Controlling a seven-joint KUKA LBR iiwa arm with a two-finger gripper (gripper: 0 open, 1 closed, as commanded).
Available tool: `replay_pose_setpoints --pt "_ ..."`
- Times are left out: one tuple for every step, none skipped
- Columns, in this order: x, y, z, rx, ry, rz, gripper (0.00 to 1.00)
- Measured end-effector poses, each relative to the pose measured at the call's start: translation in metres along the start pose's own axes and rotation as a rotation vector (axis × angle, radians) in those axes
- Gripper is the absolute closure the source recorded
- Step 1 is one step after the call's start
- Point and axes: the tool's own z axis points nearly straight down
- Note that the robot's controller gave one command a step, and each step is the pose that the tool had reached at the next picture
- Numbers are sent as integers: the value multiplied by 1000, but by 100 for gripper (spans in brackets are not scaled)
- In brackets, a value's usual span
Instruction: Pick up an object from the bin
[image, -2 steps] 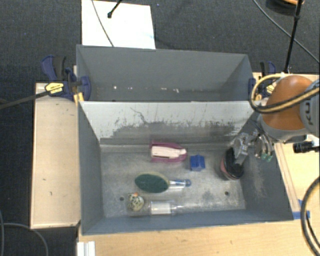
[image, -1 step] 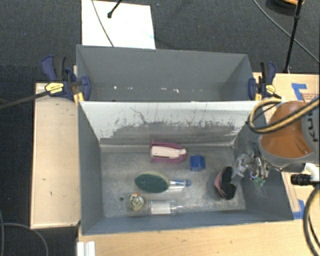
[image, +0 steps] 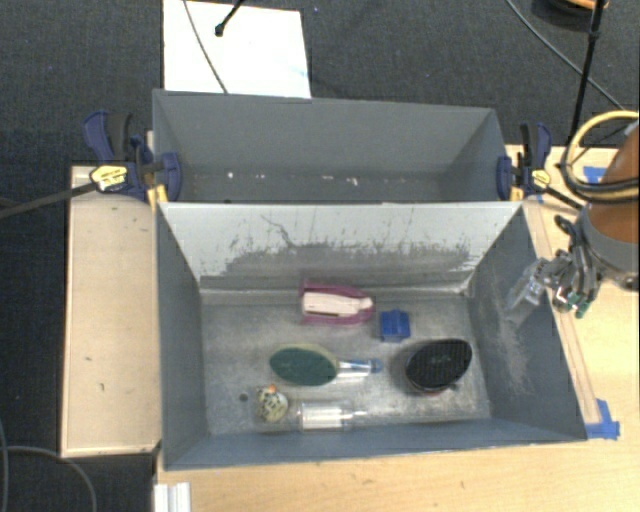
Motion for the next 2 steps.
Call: replay_pose_setpoints --pt "2 -1 5 4 8 -2 0" --pt "21 3 84 7 15 121 0"
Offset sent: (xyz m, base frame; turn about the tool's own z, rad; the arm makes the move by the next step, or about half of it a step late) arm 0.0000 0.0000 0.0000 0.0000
